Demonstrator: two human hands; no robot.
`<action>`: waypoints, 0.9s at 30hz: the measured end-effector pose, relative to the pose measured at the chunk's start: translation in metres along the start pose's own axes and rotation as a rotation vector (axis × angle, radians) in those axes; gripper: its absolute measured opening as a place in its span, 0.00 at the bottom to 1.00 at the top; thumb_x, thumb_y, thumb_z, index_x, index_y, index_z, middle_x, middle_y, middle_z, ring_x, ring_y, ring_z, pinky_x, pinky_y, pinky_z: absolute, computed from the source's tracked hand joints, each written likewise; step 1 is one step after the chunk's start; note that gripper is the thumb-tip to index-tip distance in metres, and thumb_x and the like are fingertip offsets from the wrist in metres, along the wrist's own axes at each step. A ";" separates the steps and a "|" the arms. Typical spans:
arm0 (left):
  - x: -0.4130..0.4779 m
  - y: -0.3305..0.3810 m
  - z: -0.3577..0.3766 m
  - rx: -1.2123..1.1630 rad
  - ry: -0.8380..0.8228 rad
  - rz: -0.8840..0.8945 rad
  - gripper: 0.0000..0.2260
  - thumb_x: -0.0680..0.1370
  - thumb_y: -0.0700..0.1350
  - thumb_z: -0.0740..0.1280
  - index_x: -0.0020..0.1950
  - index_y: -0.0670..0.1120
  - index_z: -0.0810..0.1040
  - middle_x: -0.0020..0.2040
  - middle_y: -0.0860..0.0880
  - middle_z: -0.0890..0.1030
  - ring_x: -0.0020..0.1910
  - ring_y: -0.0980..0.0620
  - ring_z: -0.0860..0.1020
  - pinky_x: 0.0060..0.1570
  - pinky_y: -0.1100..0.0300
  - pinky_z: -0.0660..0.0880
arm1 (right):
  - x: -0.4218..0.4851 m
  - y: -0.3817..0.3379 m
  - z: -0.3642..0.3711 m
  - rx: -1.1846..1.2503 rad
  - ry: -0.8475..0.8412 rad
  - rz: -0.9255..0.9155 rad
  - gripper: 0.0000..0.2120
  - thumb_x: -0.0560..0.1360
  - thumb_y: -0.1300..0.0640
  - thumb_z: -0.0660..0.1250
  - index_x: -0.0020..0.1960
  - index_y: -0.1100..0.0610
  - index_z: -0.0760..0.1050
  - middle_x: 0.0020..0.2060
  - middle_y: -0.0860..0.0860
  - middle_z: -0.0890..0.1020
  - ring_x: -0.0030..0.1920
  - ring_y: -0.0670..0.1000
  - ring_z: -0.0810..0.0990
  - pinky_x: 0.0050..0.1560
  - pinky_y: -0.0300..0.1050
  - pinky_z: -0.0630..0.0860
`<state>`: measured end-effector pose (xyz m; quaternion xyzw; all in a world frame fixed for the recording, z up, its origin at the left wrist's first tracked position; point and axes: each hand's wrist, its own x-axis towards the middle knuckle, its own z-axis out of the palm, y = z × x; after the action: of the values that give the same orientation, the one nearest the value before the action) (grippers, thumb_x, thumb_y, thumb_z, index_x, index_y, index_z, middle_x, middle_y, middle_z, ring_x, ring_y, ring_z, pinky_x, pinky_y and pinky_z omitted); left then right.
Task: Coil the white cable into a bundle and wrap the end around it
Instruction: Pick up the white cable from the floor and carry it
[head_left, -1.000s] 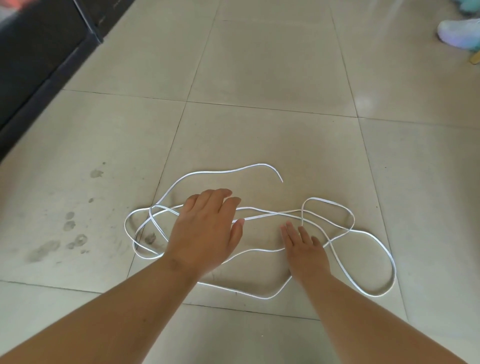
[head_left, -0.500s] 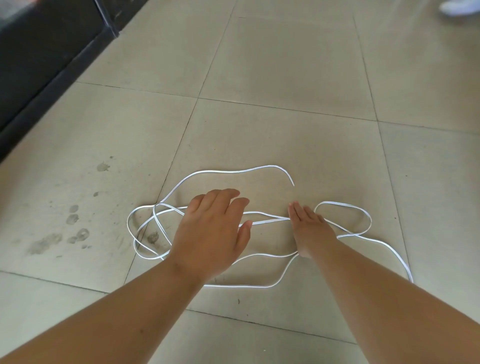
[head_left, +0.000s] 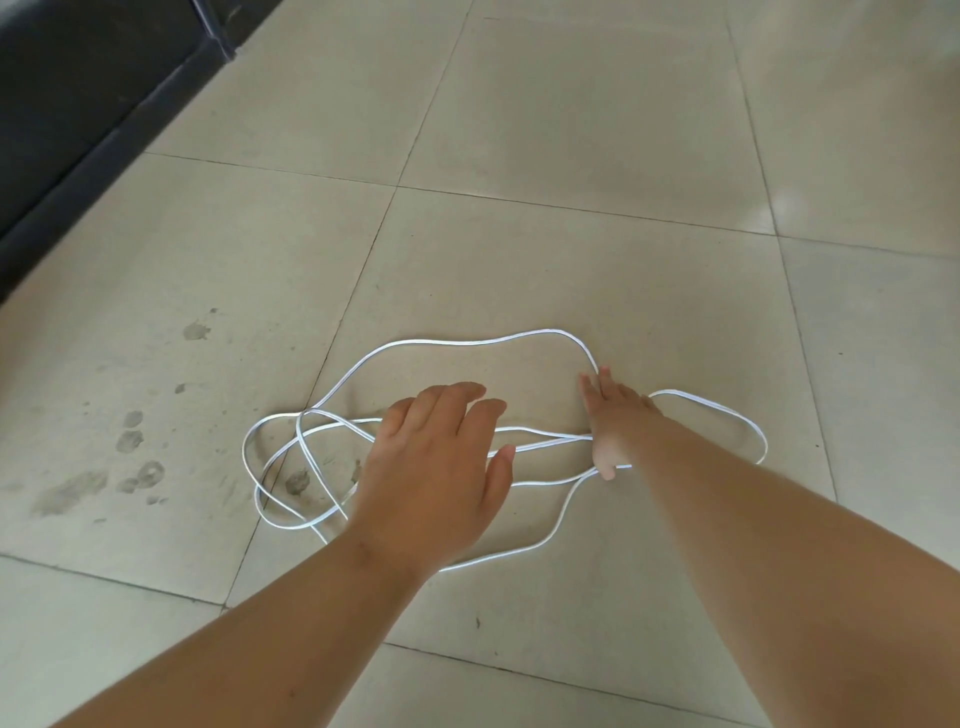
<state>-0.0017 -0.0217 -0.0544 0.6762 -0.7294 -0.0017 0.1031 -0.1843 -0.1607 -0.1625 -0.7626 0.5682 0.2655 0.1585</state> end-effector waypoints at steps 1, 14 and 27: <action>0.000 -0.001 0.001 -0.001 0.006 -0.003 0.17 0.74 0.52 0.57 0.54 0.46 0.79 0.53 0.47 0.80 0.50 0.46 0.79 0.52 0.56 0.64 | 0.003 0.000 -0.002 -0.004 -0.035 0.001 0.57 0.64 0.66 0.72 0.75 0.53 0.32 0.75 0.54 0.35 0.76 0.56 0.46 0.73 0.53 0.51; 0.002 -0.006 0.002 0.019 -0.013 -0.010 0.18 0.74 0.53 0.56 0.55 0.47 0.79 0.54 0.47 0.80 0.51 0.46 0.79 0.51 0.53 0.74 | 0.004 0.002 -0.025 0.030 -0.125 0.028 0.62 0.63 0.61 0.76 0.73 0.49 0.28 0.73 0.50 0.30 0.74 0.58 0.49 0.62 0.54 0.72; 0.006 -0.001 -0.003 0.042 0.007 0.020 0.18 0.74 0.53 0.55 0.55 0.47 0.79 0.54 0.48 0.80 0.52 0.47 0.79 0.51 0.53 0.74 | -0.002 0.010 -0.002 0.068 0.070 -0.204 0.33 0.74 0.64 0.64 0.75 0.56 0.53 0.76 0.46 0.54 0.74 0.50 0.59 0.71 0.45 0.60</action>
<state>-0.0009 -0.0278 -0.0510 0.6711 -0.7355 0.0170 0.0914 -0.1944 -0.1629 -0.1593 -0.8194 0.5016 0.2018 0.1907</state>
